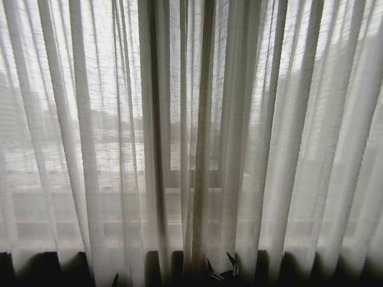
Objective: Open the curtains by pulling them apart, changing their state from closed to fully open.
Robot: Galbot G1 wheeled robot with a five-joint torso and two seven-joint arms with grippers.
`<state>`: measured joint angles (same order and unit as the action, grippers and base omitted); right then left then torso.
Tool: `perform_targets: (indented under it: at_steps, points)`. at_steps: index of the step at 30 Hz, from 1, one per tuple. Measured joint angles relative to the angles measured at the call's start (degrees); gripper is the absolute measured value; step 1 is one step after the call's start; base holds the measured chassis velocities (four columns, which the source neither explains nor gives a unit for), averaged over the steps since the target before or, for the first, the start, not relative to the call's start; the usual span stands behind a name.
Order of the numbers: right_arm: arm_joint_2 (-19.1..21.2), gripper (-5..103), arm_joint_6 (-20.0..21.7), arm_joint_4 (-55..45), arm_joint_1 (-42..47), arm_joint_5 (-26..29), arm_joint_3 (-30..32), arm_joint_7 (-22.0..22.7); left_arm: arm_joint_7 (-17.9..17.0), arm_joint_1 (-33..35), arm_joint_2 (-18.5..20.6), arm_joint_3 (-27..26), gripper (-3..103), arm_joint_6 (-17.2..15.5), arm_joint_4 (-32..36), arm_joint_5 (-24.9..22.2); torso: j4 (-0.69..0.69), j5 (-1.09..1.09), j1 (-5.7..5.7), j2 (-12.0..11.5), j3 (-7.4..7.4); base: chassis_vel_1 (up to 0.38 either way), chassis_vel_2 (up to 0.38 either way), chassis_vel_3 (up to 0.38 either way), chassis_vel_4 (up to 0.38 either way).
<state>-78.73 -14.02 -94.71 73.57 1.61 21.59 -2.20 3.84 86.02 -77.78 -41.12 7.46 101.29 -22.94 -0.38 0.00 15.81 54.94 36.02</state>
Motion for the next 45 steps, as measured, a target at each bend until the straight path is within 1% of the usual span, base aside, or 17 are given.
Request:
perform_targets:
  at_steps: [4,8,9,11,14,15,16,17,20,25,31,32,39,41,42,43,45]
  points:
    - [0.0,100,-0.22,0.17,-0.13,-0.09,0.01,-0.01,0.03,-0.18,0.0,0.08,100,0.0,-0.4,0.0,-0.01,-0.01,0.0,0.0,0.0,-0.154,-0.135,0.126,0.136]
    - [0.03,100,-3.18,1.5,-0.45,-2.63,0.19,-0.15,0.16,-0.31,-0.01,0.19,100,0.01,-0.75,0.0,-0.02,0.03,0.0,-0.01,0.0,-0.124,-0.105,0.101,0.113]
    - [0.03,100,-3.18,1.5,-0.45,-2.63,0.19,-0.15,0.16,-0.31,-0.01,0.19,100,0.01,-0.75,0.0,-0.02,0.03,0.0,-0.01,0.0,-0.086,-0.064,0.059,0.074]
    - [0.03,100,-4.78,2.06,-0.58,-4.23,0.09,-0.12,0.2,-0.39,-0.02,0.23,100,0.01,-0.92,0.0,-0.02,0.01,-0.01,-0.01,0.0,-0.027,-0.032,0.029,0.034]
    - [0.01,100,-5.34,2.13,-0.62,-5.42,-0.41,-0.32,0.22,-0.41,-0.01,0.23,100,0.01,-1.03,0.0,0.0,0.0,0.0,-0.01,0.0,0.0,0.0,0.0,0.0]
    - [0.0,100,-5.62,2.13,-0.65,-5.79,-0.84,-1.33,0.23,-0.44,0.01,0.23,100,0.01,-1.14,0.0,0.01,-0.03,0.0,0.0,0.0,0.0,0.0,0.0,0.0]
    - [0.0,100,-5.76,2.02,-0.68,-5.91,-1.42,-3.34,0.24,-0.46,0.04,0.23,100,0.01,-1.22,0.0,0.0,-0.03,0.0,0.0,0.0,0.0,0.0,0.0,0.0]
    - [0.0,100,-5.76,2.02,-0.68,-5.91,-1.42,-3.34,0.24,-0.46,0.04,0.23,100,0.01,-1.22,0.0,0.0,-0.03,0.0,0.0,0.0,0.0,0.0,0.0,0.0]
    - [0.0,100,-5.51,1.61,-1.19,-5.95,-3.74,-6.72,0.27,-0.44,0.05,0.23,100,0.02,-1.26,0.0,0.01,-0.01,0.0,0.0,0.0,0.0,0.0,0.0,0.0]
    - [0.02,100,-3.4,1.64,-3.11,-5.79,-7.68,-7.11,0.31,-0.26,0.04,0.23,100,0.02,-1.16,0.0,-0.02,0.01,0.0,0.0,0.0,0.0,0.0,0.0,0.0]
    - [0.01,100,-0.33,3.03,-7.61,-3.21,-11.67,-5.64,0.31,0.2,0.02,-0.08,100,0.04,-0.86,0.08,0.0,-0.02,0.0,0.0,0.0,0.0,0.0,0.0,0.0]
    - [0.0,100,0.28,4.83,-10.08,-1.78,-12.96,-5.37,0.31,0.5,-0.1,-0.23,100,0.16,-0.82,0.18,0.01,-0.01,0.0,0.0,0.0,0.0,0.0,0.0,0.0]
    - [0.02,100,0.45,12.32,-16.99,-0.76,-16.14,-4.72,0.26,1.45,-0.48,-1.27,100,0.84,-0.81,0.68,-0.01,0.0,0.0,-0.01,0.0,0.0,0.0,0.0,0.0]
    - [0.01,100,0.46,14.51,-18.8,-0.78,-17.35,-3.2,0.13,1.69,-0.55,-1.7,100,1.0,-0.83,0.71,0.0,0.0,0.0,0.0,0.0,0.0,0.0,0.0,0.0]
    - [0.01,100,0.45,15.71,-19.9,-0.63,-18.21,-1.39,0.04,1.82,-0.61,-1.87,100,1.05,-0.88,0.73,0.0,0.0,0.0,-0.01,0.0,0.0,0.0,0.0,0.0]
    - [0.01,100,0.45,15.71,-19.9,-0.63,-18.21,-1.39,0.04,1.82,-0.61,-1.87,100,1.05,-0.88,0.73,0.0,0.0,0.0,-0.01,0.0,0.0,0.0,0.0,0.0]
    - [0.01,100,0.55,16.99,-21.6,0.28,-20.04,1.95,-0.05,2.03,-0.84,-2.06,100,1.17,-0.95,0.95,-0.01,0.0,0.0,-0.01,0.0,0.0,0.0,0.0,0.0]
